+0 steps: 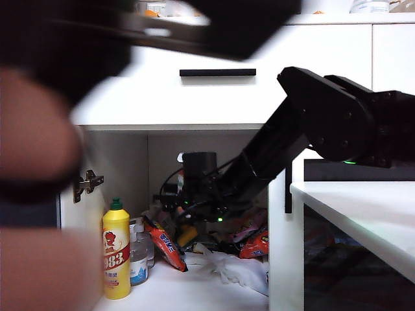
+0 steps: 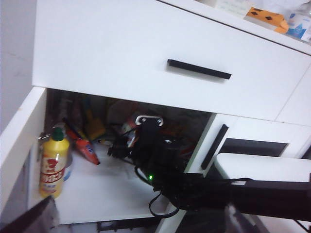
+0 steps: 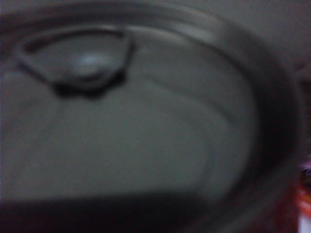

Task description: Open the left door of the white cabinet, pick up a can of beverage from the table on the right, place it inside the cabinet, and finally close the cabinet door.

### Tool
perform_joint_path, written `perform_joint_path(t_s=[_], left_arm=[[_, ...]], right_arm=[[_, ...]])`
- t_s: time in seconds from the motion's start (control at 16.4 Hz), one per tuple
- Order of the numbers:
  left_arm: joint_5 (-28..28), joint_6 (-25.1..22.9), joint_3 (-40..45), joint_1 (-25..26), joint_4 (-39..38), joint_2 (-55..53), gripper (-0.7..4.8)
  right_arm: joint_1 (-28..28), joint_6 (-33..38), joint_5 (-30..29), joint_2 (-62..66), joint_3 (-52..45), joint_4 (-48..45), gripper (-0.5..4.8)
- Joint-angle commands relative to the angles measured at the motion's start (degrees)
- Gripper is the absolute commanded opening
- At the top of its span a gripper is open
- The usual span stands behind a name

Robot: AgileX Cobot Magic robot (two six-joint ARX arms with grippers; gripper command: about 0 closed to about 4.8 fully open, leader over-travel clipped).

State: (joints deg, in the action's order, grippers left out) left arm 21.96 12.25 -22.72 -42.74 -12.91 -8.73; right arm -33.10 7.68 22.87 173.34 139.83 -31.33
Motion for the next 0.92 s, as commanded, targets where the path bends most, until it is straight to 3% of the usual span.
perform_joint_path(t_s=[0.06,0.31,0.79,0.92], left_arm=[[1.0,-0.2,-0.2,0.0,-0.8,0.0,4.79],[1.4,-0.2,-0.2,0.0,-1.8,0.4,4.79],[2.9,-0.2,-0.2,0.0,-3.1,0.4,4.79],[2.9,-0.2,-0.2,0.0,-3.1,0.4,4.79]], right_arm=[[1.0,1.5,3.0,-0.7,0.9,-3.2,1.75],[3.6,1.7,6.7,0.8,0.9,-2.6,1.59],[3.9,3.7,6.1,0.8,1.0,-2.4,1.56],[3.8,3.7,8.5,0.8,1.3,-0.8,1.3]])
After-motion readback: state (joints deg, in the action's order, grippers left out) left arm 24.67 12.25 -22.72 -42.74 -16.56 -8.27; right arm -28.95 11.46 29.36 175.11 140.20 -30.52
